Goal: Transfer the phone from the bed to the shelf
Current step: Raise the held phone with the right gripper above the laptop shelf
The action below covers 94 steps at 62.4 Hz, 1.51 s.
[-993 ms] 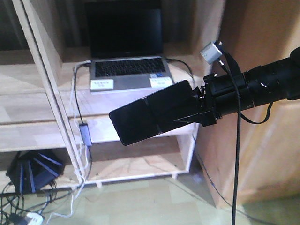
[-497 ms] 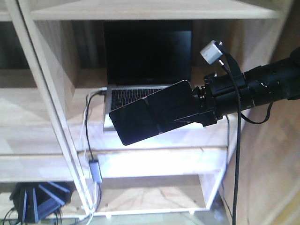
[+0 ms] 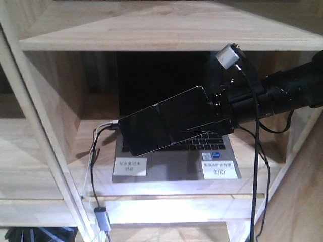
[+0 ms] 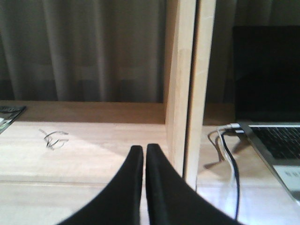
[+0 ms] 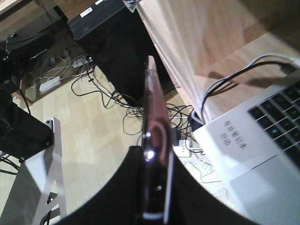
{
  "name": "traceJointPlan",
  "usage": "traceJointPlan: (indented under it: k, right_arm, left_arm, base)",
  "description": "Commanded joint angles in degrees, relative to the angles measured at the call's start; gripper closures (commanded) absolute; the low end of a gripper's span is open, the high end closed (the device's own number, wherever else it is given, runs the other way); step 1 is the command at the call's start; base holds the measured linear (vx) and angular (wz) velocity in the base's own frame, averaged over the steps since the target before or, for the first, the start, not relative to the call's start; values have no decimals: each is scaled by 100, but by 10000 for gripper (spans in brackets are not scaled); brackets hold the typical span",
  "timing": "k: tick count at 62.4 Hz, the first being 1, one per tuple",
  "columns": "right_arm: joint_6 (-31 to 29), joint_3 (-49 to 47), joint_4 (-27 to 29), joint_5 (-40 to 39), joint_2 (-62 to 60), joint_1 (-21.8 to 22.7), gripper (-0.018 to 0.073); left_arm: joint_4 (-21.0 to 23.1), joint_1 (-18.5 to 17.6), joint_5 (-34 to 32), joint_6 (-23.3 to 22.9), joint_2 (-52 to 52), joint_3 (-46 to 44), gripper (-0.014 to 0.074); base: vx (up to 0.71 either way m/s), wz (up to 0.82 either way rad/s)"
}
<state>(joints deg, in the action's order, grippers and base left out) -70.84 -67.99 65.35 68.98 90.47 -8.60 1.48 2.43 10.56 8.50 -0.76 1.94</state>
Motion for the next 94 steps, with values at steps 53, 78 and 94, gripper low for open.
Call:
traceJointPlan:
  k: [53,78,94]
  right_arm:
    - [-36,-145,510,477,-231,10,561]
    - [-36,-145,510,477,-231,10,561]
    - [12,-145,564,472,-231,10,561]
  left_arm:
    - [52,-20,-415,-33,-77,-122,595]
    - [52,-20,-415,-33,-77,-122,595]
    - [52,-20,-415,-33,-77,-122,595]
  base:
    - [4,0]
    - [0,0]
    - [0,0]
